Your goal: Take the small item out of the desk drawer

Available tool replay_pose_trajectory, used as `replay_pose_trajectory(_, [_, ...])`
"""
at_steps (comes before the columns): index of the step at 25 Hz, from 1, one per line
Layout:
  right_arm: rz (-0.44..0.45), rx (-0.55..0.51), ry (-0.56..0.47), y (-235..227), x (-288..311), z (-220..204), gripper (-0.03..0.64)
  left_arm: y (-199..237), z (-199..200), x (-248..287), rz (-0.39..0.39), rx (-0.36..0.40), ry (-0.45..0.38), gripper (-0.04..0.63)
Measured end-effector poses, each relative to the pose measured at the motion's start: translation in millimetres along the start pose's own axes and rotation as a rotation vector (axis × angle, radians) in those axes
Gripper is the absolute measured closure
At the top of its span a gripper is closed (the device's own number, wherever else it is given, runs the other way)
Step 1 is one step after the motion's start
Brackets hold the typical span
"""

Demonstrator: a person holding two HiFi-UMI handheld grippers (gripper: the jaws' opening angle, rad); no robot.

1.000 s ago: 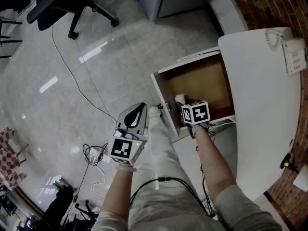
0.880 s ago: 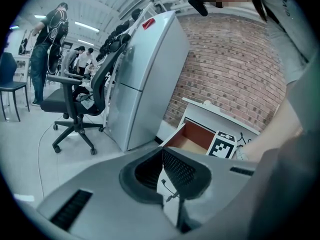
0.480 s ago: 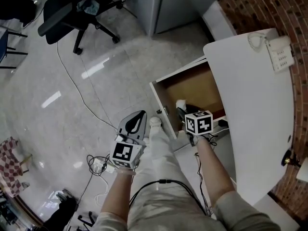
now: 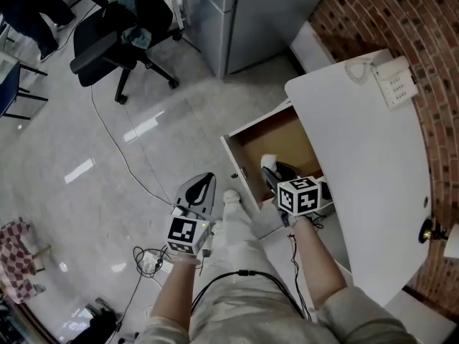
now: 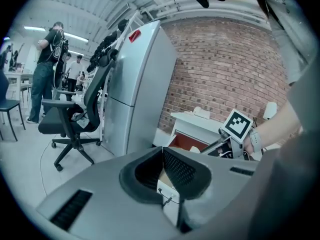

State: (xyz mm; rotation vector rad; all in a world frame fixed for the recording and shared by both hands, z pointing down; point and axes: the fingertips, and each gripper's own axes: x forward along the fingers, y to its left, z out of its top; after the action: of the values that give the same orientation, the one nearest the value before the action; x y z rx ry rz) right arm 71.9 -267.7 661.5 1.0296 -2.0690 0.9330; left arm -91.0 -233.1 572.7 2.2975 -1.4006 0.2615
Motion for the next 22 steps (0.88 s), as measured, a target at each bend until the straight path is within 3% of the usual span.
replay_pose_trajectory(22, [0.011,-0.114,-0.260,45,-104,50,0.454,-10,67,-50,0.025,0.067,-0.111,0.589])
